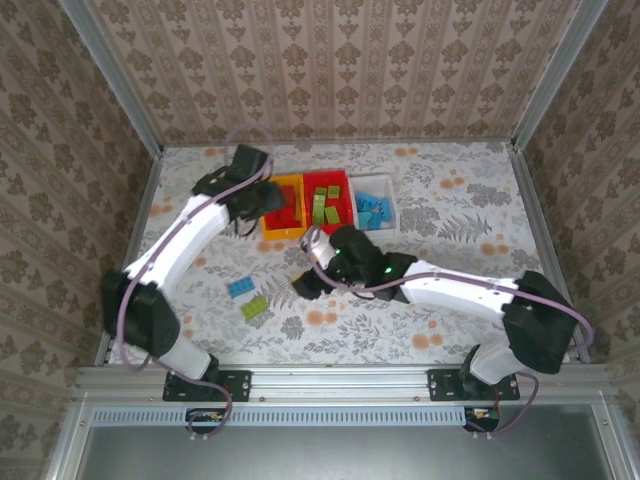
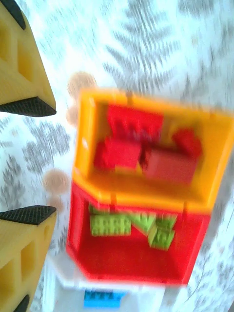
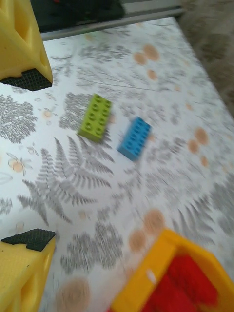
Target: Sort the legos into containers by color
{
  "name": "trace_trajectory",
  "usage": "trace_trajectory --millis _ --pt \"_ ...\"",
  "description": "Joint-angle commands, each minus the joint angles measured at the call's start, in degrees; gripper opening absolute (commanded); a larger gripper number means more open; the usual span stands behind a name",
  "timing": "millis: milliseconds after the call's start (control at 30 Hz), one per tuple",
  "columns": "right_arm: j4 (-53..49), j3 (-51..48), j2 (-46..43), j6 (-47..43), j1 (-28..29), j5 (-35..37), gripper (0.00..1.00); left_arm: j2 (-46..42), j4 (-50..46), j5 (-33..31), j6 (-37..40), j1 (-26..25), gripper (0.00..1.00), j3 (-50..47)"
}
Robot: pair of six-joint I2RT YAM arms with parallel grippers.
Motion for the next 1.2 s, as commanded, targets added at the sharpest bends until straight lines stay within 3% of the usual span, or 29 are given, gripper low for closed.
trace_trajectory --millis 0,200,500,800,1167 --pt "3.01 2.63 6.7 -5.36 2.34 -3.04 0.78 -9.14 -6.1 -2.1 -4.41 2.31 0.54 -8.81" --pt "4.88 12.22 19.69 -5.69 4.33 -2.23 0.78 -24.88 -13.64 -2.09 -8.01 5.09 0.55 -20.59" --pt "-0.53 26.54 33.5 -7.65 6.68 2.52 0.82 -37.79 -23.48 -5.97 -9.11 6.34 0.56 -21.87" --pt "-5.34 37.27 42.0 -6.16 7.41 7.1 0.83 -43.33 -28.71 -6.32 -8.21 7.2 0.56 -21.04" --pt "-14.24 47.87 49.1 -4.32 8.11 11.85 0.82 -43.97 -30.21 -6.54 -7.17 7.83 0.56 -19.49"
